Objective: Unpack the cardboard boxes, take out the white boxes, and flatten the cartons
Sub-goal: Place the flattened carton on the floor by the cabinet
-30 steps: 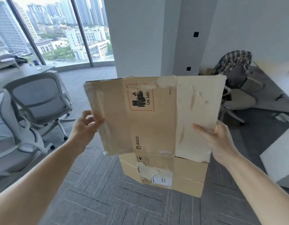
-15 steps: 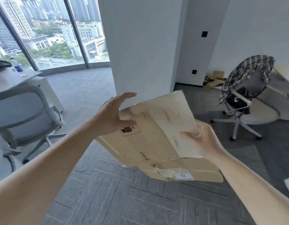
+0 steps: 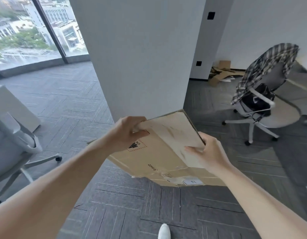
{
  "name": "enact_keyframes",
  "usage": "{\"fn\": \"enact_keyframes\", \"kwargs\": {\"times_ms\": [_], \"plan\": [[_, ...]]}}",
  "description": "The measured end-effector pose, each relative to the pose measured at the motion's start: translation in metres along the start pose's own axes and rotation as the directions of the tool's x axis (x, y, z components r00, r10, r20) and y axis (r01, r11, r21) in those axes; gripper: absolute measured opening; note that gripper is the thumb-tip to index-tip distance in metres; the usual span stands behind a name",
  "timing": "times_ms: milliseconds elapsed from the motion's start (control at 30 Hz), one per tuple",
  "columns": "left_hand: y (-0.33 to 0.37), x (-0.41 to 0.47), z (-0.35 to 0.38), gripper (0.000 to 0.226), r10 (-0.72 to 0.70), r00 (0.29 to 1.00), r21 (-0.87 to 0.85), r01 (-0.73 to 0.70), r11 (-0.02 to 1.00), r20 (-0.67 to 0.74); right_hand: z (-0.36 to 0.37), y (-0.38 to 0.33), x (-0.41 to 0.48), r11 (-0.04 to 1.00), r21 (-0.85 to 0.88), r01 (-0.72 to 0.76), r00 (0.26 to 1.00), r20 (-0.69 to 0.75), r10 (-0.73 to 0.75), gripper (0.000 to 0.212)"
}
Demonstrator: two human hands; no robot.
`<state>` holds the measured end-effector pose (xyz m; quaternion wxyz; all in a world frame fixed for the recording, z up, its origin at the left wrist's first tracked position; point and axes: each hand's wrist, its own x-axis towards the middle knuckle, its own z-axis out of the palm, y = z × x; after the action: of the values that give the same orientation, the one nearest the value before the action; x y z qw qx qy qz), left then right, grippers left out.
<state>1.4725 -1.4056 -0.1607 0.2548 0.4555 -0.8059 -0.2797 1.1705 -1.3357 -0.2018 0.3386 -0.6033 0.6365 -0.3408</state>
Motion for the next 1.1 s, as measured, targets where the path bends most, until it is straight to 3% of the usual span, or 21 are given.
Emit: {"fn": "enact_keyframes", "kwargs": {"times_ms": [133,233,400,467,533,633,833,1000,1100], "plan": [[-0.071,0.039,0.002,0.015,-0.117,0.993,-0.039,0.116,0.993,-0.026,0.031,0.035,0.073,0.997,-0.065,-0.032,0.999,0.021,0.034,0.041],[-0.122,0.059,0.004,0.011,-0.213,0.977,-0.086,0.211,0.974,-0.01,0.06,0.07,0.111,0.977,-0.155,-0.143,0.988,0.029,0.149,0.066],[-0.212,0.077,0.017,0.021,-0.348,0.938,-0.202,0.342,0.918,0.009,0.113,0.118,0.159,0.924,-0.259,-0.28,0.957,0.001,0.29,0.084],[-0.252,0.083,0.027,0.023,-0.381,0.924,-0.243,0.378,0.893,0.038,0.139,0.137,0.176,0.908,-0.294,-0.298,0.953,-0.03,0.302,0.07],[-0.294,0.087,0.039,0.026,-0.409,0.909,-0.264,0.414,0.871,0.075,0.164,0.156,0.196,0.881,-0.369,-0.295,0.955,-0.082,0.285,0.038],[-0.363,0.082,0.062,0.031,-0.479,0.866,-0.337,0.498,0.799,0.143,0.206,0.188,0.227,0.865,-0.42,-0.274,0.958,-0.045,0.282,0.008],[-0.51,0.054,0.143,0.024,-0.646,0.73,-0.483,0.659,0.577,0.223,0.318,0.285,0.28,0.83,-0.539,-0.141,0.971,0.088,0.221,0.006],[-0.624,0.035,0.24,0.035,-0.738,0.597,-0.513,0.761,0.398,0.314,0.398,0.385,0.316,0.804,-0.593,-0.046,0.946,0.233,0.226,0.005],[-0.687,0.021,0.295,0.029,-0.777,0.521,-0.516,0.801,0.303,0.353,0.442,0.444,0.334,0.785,-0.619,-0.027,0.93,0.274,0.247,0.013]]}}
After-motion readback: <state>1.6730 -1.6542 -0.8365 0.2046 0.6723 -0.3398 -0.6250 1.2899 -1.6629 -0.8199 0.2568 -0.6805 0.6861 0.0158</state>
